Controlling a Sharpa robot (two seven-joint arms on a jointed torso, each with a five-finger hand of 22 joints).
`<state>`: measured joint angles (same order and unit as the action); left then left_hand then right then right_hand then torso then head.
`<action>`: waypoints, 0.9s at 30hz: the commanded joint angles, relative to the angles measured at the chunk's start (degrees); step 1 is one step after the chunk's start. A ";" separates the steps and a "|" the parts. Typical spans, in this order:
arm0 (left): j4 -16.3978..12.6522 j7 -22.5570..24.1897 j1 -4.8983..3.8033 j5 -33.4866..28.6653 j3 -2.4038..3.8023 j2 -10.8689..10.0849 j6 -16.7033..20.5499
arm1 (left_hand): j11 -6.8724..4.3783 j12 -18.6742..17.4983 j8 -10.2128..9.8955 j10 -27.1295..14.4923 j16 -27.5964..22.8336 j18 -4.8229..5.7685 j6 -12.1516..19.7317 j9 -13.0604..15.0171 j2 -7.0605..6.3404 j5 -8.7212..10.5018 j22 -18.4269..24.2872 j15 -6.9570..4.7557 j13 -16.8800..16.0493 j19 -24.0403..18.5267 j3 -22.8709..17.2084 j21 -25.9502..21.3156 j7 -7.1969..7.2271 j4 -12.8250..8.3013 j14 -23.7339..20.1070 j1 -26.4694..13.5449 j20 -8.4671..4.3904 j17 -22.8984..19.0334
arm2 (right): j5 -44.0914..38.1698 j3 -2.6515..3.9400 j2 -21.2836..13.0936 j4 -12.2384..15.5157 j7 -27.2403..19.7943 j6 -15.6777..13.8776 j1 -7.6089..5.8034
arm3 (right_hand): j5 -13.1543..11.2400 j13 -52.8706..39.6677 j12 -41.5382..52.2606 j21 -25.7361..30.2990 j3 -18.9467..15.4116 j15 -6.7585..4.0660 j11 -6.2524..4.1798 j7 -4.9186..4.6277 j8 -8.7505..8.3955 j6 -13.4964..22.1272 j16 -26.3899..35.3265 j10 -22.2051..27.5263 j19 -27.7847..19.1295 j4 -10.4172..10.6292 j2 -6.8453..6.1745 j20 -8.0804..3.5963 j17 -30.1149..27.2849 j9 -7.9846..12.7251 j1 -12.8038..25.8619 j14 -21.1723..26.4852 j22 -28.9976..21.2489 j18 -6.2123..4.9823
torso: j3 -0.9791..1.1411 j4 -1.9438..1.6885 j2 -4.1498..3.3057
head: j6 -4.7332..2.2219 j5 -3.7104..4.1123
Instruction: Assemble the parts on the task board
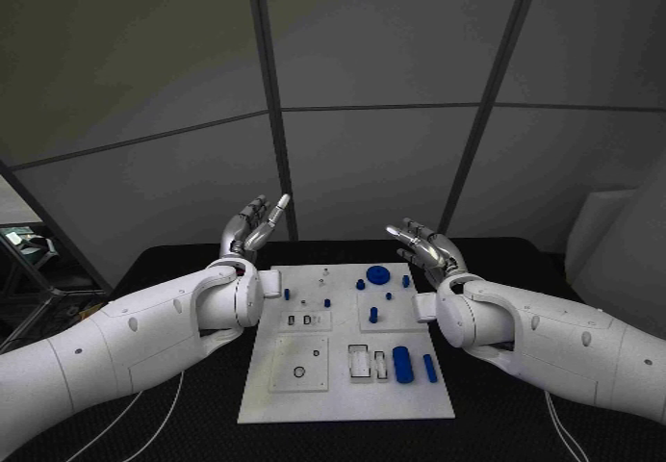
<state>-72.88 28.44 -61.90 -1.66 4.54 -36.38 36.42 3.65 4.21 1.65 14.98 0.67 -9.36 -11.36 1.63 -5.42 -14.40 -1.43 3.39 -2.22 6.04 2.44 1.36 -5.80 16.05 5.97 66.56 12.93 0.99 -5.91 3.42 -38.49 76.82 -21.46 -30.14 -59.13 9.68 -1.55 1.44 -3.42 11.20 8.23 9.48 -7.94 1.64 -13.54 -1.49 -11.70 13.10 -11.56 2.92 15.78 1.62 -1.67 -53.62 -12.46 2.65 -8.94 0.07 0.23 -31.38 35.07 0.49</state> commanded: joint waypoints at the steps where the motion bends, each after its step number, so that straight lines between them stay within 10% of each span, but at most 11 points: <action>1: 1.24 0.88 -0.28 -0.45 0.33 0.59 -4.97 | 0.62 0.60 0.29 0.79 0.41 -0.91 -0.80 0.16 0.33 -0.60 -0.16 0.46 -0.17 0.33 0.07 0.40 -0.51 0.83 0.72 2.73 0.80 0.12 | -5.54 0.47 0.88 -1.91 4.99 10.33 -0.01 | 0.99 -1.15 2.06 -4.35 1.86 3.02 3.29 -6.90 2.24 -11.29 -2.49 -12.97 8.55 -3.88 1.78 0.94 1.24 -1.17 -7.04 -14.07 2.08 -0.83 | 0.00 0.00 0.00 | 0.00 0.00; 7: 1.36 0.88 -0.30 -0.46 0.37 0.66 -5.05 | 1.31 1.14 0.44 1.20 0.53 -0.99 -1.10 0.22 1.04 -0.49 -0.35 1.07 -0.25 0.87 -0.07 0.74 -1.21 0.76 1.36 2.93 0.76 0.22 | -6.78 0.89 1.63 -3.49 6.32 12.89 0.09 | 1.53 -2.16 4.85 -9.66 2.77 3.42 3.68 -7.16 5.31 -26.88 -5.53 -32.03 19.49 -4.89 1.09 0.72 2.20 -2.42 -12.43 -32.52 4.24 -0.13 | 0.00 0.00 0.00 | 0.00 0.00; 8: 1.92 0.32 -0.28 -0.48 0.33 -1.27 -7.32 | 1.47 1.31 0.49 1.39 0.56 -1.01 -1.24 0.24 1.21 -0.48 -0.41 1.22 -0.28 1.05 -0.11 0.85 -1.38 0.74 1.58 3.02 0.75 0.25 | -16.93 0.92 -0.02 -5.73 1.84 7.20 -0.41 | 1.64 -2.15 4.87 -10.18 2.88 3.30 3.52 -6.98 5.45 -28.40 -5.56 -33.93 20.59 -4.88 0.88 0.68 2.18 -2.43 -13.03 -34.08 4.40 -0.21 | -0.07 0.05 -0.06 | 1.25 -0.16; 18: 0.60 0.79 -0.28 -0.48 0.32 -3.34 -9.18 | 3.22 4.86 2.48 7.51 1.15 -1.12 -7.58 1.23 4.51 -0.22 -1.36 2.84 -0.84 4.10 -0.24 2.78 -3.05 -0.61 6.38 5.73 0.02 0.75 | -22.91 0.94 -0.24 -6.87 1.06 5.76 -1.51 | 2.65 -2.13 3.58 -12.88 4.06 2.51 2.42 -5.86 5.35 -36.20 -4.60 -40.29 25.80 -4.94 -0.30 0.58 2.11 -2.25 -15.90 -38.92 4.85 -1.04 | 0.07 -0.09 -0.60 | 1.27 -0.15; 23: -0.92 0.78 -0.29 -0.47 0.32 -4.73 -10.58 | 5.29 9.21 5.50 18.30 2.68 -1.19 -17.14 2.46 6.49 -0.21 -3.28 4.63 -1.45 12.27 0.90 7.11 -5.02 -3.89 17.80 8.21 1.78 1.66 | -26.52 0.94 -0.47 -7.39 1.46 5.54 -2.39 | 2.65 -2.13 3.06 -16.18 5.25 1.17 1.33 -4.78 5.06 -39.06 -4.81 -43.70 31.48 -4.96 -1.11 -0.34 2.21 -2.21 -17.26 -43.05 5.80 -1.63 | 0.15 -0.22 -1.12 | 1.14 -0.09; 27: -2.45 0.80 -0.28 -0.46 0.32 -5.81 -11.53 | 6.67 10.98 7.70 24.41 5.17 -1.19 -24.64 3.25 7.36 -0.15 -6.39 5.86 -1.57 27.22 1.70 14.44 -6.21 -5.45 32.04 9.00 3.27 2.75 | -31.32 0.95 -0.79 -7.51 3.03 6.23 -3.16 | 2.03 -2.19 3.12 -18.59 6.25 -0.26 0.35 -4.05 5.08 -40.90 -5.61 -46.23 34.87 -5.08 -2.61 -1.88 2.55 -2.28 -19.88 -46.59 6.69 -1.65 | 0.13 -0.42 -1.75 | 0.93 0.03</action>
<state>-74.78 28.45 -62.06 -2.19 4.79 -42.07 27.54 10.18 15.04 9.10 38.70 5.58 -11.15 -35.08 4.80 1.54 -14.83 -7.40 9.11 -3.78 31.14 4.14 14.78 -9.75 10.93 36.16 75.44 16.03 3.64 -30.79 4.33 -39.24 69.28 -18.93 -23.76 -61.98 11.95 -3.60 5.02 -18.28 15.88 9.67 11.14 -12.67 6.64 -50.50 -6.28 -53.31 42.10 -16.43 1.87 15.55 3.79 -3.80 -70.22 -53.45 8.12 -9.83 0.18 -0.01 -32.53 36.13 0.43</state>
